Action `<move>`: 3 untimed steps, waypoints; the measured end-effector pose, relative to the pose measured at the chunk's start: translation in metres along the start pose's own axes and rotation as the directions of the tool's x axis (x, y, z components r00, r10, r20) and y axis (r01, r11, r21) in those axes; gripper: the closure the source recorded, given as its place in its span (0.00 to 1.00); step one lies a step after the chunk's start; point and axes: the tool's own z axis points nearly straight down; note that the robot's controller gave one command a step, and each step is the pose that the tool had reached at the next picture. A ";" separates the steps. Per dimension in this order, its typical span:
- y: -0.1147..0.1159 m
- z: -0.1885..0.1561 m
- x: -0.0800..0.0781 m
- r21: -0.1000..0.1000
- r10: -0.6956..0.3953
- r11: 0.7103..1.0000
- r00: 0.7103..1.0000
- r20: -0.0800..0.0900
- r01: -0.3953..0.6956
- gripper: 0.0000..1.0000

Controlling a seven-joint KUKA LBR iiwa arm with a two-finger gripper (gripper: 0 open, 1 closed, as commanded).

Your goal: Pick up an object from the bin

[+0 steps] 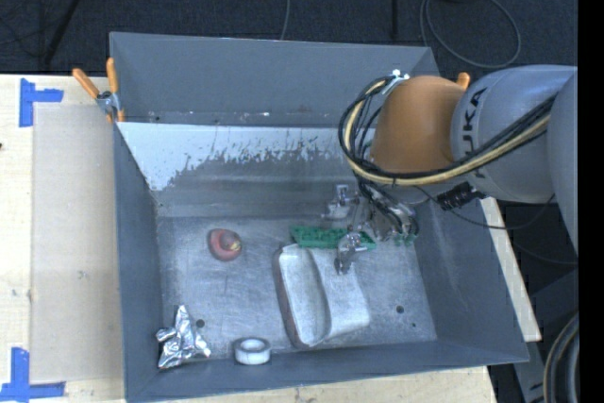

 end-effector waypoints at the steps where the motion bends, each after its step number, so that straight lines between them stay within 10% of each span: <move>1: 0.000 -0.001 -0.001 0.001 -0.001 1.000 1.000 0.002 0.001 1.00; 2: -0.002 -0.002 -0.006 0.005 0.000 1.000 0.999 0.034 0.000 1.00; 3: 0.004 -0.159 -0.006 0.003 -0.020 1.000 1.000 0.004 0.020 1.00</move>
Offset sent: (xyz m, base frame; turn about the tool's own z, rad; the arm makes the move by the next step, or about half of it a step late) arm -0.0108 -0.0138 -0.0276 0.0131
